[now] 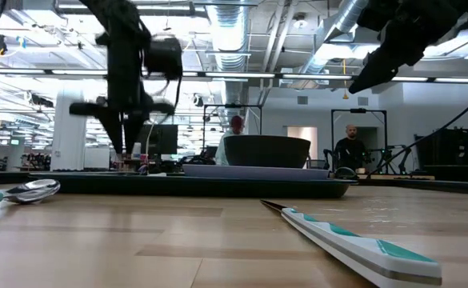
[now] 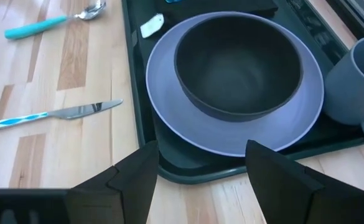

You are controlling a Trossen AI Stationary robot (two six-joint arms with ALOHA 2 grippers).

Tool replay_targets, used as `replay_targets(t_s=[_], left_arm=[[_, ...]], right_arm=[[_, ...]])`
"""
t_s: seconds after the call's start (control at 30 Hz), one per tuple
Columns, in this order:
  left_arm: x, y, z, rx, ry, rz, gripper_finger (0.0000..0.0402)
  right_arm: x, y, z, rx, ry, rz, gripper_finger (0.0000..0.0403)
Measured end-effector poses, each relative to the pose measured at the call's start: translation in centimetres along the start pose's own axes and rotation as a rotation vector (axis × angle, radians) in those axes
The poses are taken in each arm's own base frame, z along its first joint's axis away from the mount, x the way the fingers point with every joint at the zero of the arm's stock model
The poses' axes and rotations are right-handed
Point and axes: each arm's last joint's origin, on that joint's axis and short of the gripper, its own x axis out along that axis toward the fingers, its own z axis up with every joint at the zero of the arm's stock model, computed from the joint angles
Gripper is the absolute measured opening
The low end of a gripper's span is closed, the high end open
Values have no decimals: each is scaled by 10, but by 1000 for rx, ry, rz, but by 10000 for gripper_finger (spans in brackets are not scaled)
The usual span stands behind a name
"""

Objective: Set up tray
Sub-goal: Put the blue spoon on the black napkin to the right of the blue fork

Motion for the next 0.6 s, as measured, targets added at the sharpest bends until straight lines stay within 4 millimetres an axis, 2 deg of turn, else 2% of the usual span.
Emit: replay_targets(t_s=[0.13, 0.3, 0.43, 0.6], left_arm=[[-47, -7, -21, 16, -58, -131, 68], [-95, -19, -84, -2, -118, -317, 68], [-112, -22, -138, -70, -81, -408, 68], [-109, -24, -195, -146, 44, -383, 68]], right_arm=[[0, 0, -2, -2, 22, -3, 230], [0, -1, -5, -6, 54, -6, 230], [0, -1, -6, -8, 63, -7, 230], [0, -1, -6, -8, 63, -7, 230]])
